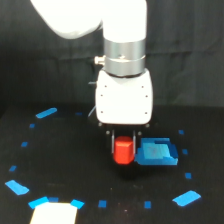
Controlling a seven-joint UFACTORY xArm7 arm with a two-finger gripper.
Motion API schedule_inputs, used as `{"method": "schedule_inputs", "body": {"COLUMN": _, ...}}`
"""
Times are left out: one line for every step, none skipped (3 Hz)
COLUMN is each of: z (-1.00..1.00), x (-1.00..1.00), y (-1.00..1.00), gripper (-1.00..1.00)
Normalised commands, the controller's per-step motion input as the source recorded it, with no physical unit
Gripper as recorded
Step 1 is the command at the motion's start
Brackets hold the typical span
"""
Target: Pick up the red object from the table
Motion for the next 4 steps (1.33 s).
{"method": "schedule_inputs", "body": {"z": 1.00, "x": 0.85, "y": 0.08, "gripper": -1.00}}
{"method": "schedule_inputs", "body": {"z": 1.00, "x": 1.00, "y": 0.08, "gripper": -1.00}}
{"method": "schedule_inputs", "body": {"z": 1.00, "x": 0.90, "y": 0.64, "gripper": -1.00}}
{"method": "schedule_inputs", "body": {"z": 0.68, "x": 0.68, "y": 0.38, "gripper": -1.00}}
